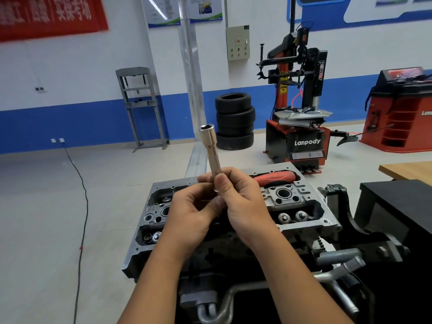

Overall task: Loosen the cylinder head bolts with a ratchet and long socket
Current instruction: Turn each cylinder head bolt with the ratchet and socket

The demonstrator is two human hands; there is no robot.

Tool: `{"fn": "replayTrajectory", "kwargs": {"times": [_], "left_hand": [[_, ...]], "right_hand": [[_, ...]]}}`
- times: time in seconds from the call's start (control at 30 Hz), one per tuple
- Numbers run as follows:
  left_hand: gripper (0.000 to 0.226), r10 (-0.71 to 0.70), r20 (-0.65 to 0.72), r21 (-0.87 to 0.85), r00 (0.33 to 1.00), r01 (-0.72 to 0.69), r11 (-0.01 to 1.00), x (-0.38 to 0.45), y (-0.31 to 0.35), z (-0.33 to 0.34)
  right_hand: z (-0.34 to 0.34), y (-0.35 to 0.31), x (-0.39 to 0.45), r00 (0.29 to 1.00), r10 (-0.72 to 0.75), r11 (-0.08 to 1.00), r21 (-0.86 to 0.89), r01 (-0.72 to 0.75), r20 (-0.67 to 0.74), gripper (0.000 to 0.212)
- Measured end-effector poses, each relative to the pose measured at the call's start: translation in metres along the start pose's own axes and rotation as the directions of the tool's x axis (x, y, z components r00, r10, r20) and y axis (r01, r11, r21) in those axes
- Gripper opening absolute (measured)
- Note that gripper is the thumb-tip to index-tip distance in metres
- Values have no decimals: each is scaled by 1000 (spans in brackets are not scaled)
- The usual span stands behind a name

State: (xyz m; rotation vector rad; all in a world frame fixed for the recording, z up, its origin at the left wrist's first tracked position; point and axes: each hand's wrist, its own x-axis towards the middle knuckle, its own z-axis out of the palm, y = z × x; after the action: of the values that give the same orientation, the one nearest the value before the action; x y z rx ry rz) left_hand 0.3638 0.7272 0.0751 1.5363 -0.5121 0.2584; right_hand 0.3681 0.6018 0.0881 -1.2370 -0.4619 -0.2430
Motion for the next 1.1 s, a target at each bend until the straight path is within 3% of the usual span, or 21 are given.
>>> {"fn": "replayTrajectory", "kwargs": {"times": [0.2,0.27,0.4,0.53,0.67,0.93,1.1], "left_hand": [[22,10,-121,76,993,0,997,0,-4,-1],[20,26,-80,102,996,-18,995,1,-2,0],[19,2,37,20,999,-2,1000,0,2,3],[25,-28,47,16,999,27,1000,2,1,1],[17,-24,18,15,1000,24,1000,0,1,1],[30,32,-92,96,995,-23,995,1,-2,2],[23,0,-1,74,1000,1,997,2,1,3]], "right_hand": [[1,-1,3,997,66,987,144,-70,31,28],[0,-2,4,998,69,988,138,-67,-8,38],[-1,-2,3,996,21,996,92,-13,-83,33],[-1,-3,0,997,6,999,50,-2,-71,38],[0,-2,0,998,0,1000,9,0,-62,37],[-2,-1,5,996,85,984,155,-83,-7,42],[-5,1,6,997,61,991,125,-54,-51,36]]}}
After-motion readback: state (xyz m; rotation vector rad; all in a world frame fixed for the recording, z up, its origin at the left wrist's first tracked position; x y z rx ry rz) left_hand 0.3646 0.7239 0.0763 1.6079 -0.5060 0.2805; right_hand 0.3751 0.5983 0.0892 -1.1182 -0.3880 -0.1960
